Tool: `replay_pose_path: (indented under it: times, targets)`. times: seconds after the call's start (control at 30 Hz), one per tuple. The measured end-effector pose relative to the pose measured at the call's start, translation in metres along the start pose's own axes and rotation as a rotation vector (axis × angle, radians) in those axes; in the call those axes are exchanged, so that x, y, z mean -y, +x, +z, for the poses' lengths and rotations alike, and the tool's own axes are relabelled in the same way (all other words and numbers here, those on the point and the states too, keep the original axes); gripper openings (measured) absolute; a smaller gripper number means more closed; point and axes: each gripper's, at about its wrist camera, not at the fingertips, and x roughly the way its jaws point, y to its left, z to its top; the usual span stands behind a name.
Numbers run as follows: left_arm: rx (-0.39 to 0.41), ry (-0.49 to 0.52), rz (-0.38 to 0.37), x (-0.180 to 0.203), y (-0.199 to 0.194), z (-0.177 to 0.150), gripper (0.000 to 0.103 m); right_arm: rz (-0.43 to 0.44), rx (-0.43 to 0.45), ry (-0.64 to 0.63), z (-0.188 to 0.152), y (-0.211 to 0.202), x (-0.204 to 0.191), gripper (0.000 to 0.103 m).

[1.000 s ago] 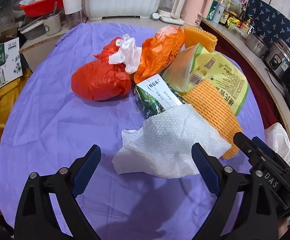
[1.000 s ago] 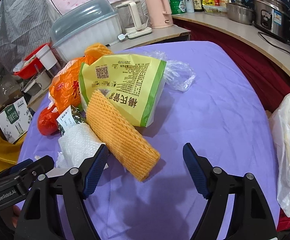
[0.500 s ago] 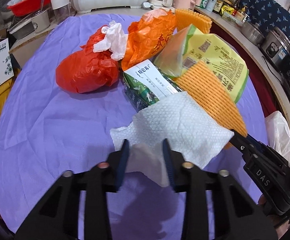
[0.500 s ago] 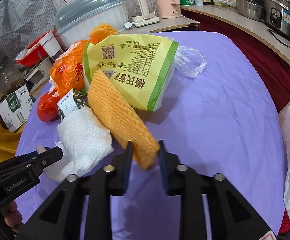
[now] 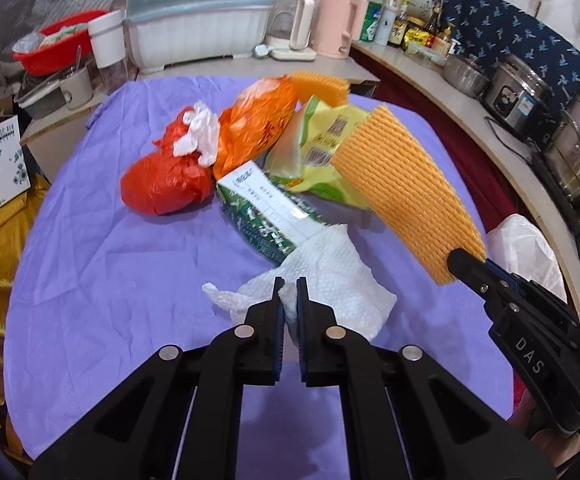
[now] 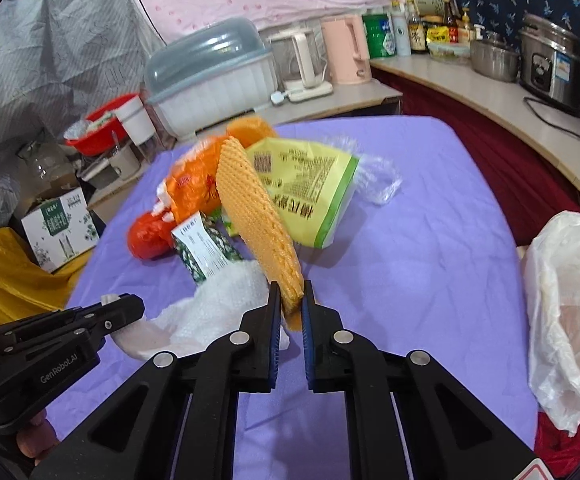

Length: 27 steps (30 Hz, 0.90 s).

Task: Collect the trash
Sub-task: 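Carry the orange foam net into the bin and open the right tool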

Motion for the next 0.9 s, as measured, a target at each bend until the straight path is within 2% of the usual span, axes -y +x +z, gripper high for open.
replay_pose_path:
  times: [0.2,0.4,0.7,0.9]
  targets:
    - [0.081,0.047,-0.030,0.030,-0.041,0.005,0.005,-0.022,0.100,0.019,0.010,-0.051,0.014,0.009]
    - [0.143,0.116,-0.078,0.078,-0.069,0.011,0.005,-0.081,0.170,0.080,0.008,-0.099,0.052,0.009]
    - [0.189,0.239,-0.179,0.174,-0.083,0.023,0.005,-0.226,0.203,0.218,-0.022,-0.152,0.146,0.009]
    - [0.208,0.342,-0.255,0.259,-0.079,0.029,0.005,-0.325,0.175,0.320,-0.046,-0.168,0.213,0.009]
